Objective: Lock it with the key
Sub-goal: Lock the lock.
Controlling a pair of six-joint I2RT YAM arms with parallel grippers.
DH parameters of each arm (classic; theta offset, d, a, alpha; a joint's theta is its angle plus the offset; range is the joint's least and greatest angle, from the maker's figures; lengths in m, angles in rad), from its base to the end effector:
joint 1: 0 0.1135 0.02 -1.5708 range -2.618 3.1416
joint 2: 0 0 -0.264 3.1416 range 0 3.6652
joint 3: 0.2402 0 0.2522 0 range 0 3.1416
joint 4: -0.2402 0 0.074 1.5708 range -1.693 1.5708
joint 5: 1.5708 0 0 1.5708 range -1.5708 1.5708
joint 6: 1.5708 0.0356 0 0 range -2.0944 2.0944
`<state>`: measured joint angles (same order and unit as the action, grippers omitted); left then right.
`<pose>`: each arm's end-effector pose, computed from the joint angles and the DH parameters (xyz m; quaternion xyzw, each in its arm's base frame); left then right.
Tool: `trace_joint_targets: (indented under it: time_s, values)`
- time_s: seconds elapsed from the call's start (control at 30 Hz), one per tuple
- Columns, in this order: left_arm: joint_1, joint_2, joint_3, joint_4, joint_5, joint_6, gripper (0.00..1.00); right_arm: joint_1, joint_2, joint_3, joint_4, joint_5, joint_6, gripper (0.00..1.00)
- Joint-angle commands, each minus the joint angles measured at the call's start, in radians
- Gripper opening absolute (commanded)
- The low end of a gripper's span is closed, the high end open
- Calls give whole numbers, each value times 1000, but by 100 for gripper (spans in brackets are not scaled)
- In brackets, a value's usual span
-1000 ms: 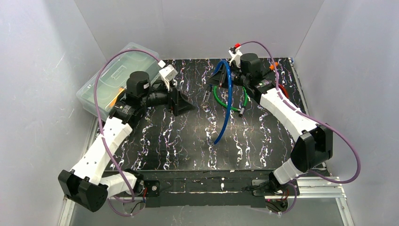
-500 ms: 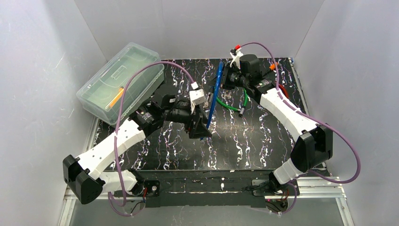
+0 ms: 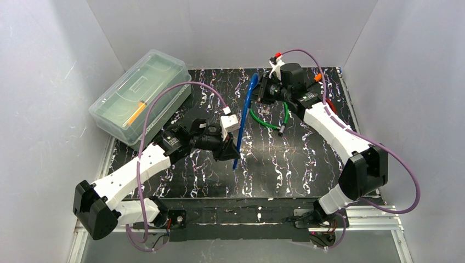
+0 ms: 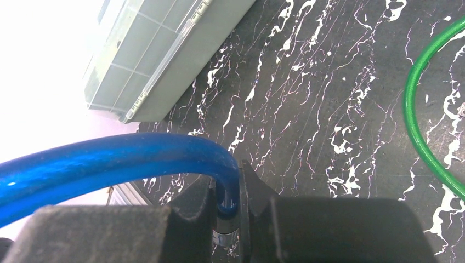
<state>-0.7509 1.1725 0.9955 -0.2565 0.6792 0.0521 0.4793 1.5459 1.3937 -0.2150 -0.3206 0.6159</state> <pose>0.1760 -0.1948 0.3300 0.4756 0.6612 -0.4375 0.3810 0.3189 0.1784 0.3609 -0.0346 0.8180 0.4033 0.4086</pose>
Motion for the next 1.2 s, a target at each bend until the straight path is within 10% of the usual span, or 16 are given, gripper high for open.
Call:
trace_joint_targets:
  time_s: [0.0,1.17]
  values:
    - [-4,-41,-9,37,-9,23,3,-8,-32,33,65,-36,37,1]
    - [7,-118,189,319,-216,177,0,-8,-79,-169,385,-368,107,1]
